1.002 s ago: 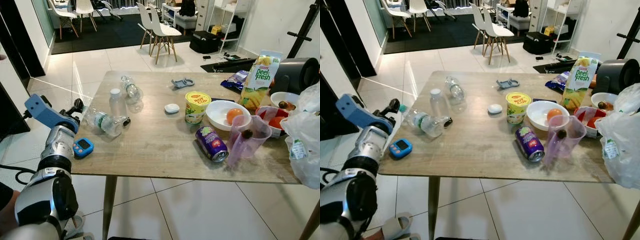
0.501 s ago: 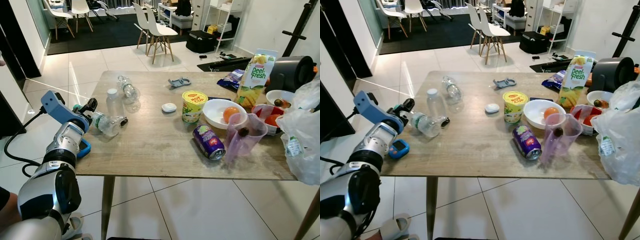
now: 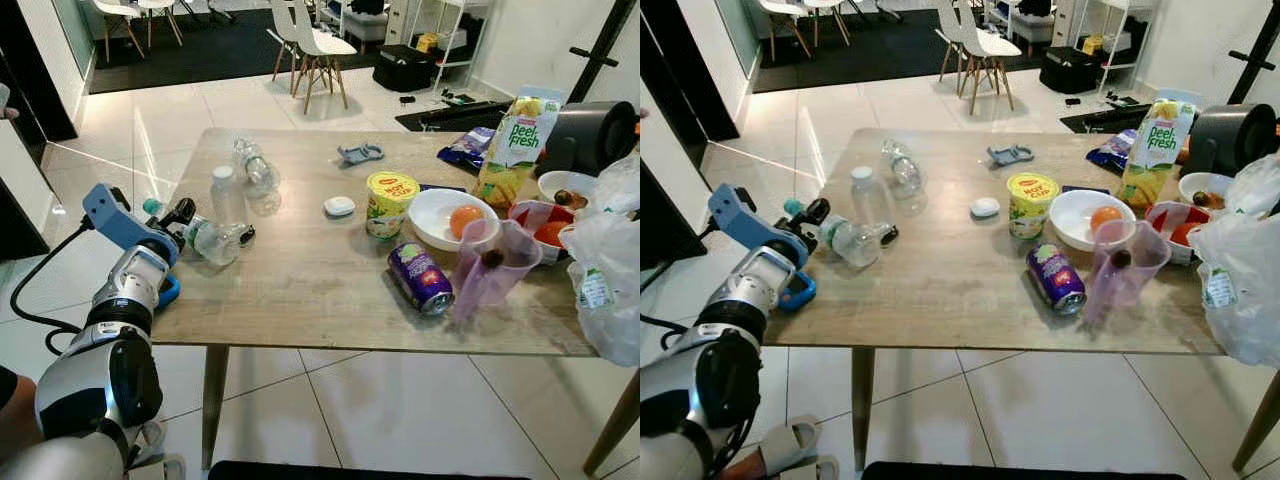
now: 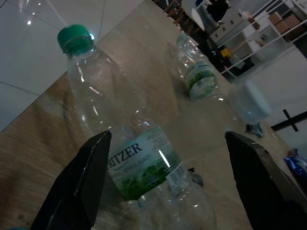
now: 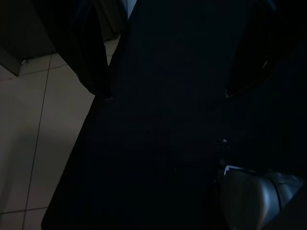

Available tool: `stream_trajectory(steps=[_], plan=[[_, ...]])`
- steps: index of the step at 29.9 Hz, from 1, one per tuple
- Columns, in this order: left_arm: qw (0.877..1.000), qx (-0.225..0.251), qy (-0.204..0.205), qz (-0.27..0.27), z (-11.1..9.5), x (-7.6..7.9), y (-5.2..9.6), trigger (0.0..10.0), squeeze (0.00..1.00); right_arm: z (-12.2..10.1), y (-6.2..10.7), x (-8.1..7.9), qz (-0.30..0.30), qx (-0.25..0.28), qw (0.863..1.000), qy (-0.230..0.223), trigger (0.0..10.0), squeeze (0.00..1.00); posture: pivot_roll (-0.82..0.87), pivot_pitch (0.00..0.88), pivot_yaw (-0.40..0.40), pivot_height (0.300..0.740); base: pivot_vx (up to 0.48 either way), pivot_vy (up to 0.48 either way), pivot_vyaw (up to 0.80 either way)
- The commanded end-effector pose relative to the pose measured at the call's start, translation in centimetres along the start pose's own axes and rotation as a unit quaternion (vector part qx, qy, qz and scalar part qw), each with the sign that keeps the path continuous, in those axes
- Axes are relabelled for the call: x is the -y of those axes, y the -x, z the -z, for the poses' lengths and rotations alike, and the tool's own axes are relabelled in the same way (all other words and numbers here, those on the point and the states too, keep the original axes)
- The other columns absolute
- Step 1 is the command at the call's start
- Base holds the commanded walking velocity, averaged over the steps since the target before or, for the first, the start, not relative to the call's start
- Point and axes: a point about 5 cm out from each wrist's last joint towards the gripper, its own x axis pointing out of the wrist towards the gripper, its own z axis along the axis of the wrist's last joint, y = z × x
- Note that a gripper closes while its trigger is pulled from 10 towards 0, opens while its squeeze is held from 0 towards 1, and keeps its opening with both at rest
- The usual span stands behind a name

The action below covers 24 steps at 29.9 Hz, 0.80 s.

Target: Restocking fridge

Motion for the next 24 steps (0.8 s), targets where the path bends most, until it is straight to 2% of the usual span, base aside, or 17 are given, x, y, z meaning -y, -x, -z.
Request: stream_trajectory(steps=[1, 10, 24], plan=[[1.0, -0.005, 0.007, -0.014, 0.0, -0.3, 0.0, 10.0, 0.0, 0.2, 0.1, 0.2, 0.001, 0.001, 1.0, 0.002, 10.0, 0.0, 0.06, 0.098, -0.004, 0.74, 0.0, 0.0, 0.0], [0.998, -0.001, 0.041, -0.038, -0.7, -0.2, -0.2, 10.0, 0.0, 1.2, 0.3, 0.5, 0.001, -0.004, 1.0, 0.015, 10.0, 0.0, 0.05, 0.138, -0.01, 0.74, 0.0, 0.0, 0.0], [0.998, 0.002, 0.034, -0.057, -1.6, 0.7, -0.6, 10.0, 0.0, 1.1, 0.4, 0.8, 0.002, 0.002, 1.0, 0.024, 10.0, 0.0, 0.04, 0.155, -0.014, 0.74, 0.0, 0.0, 0.0]])
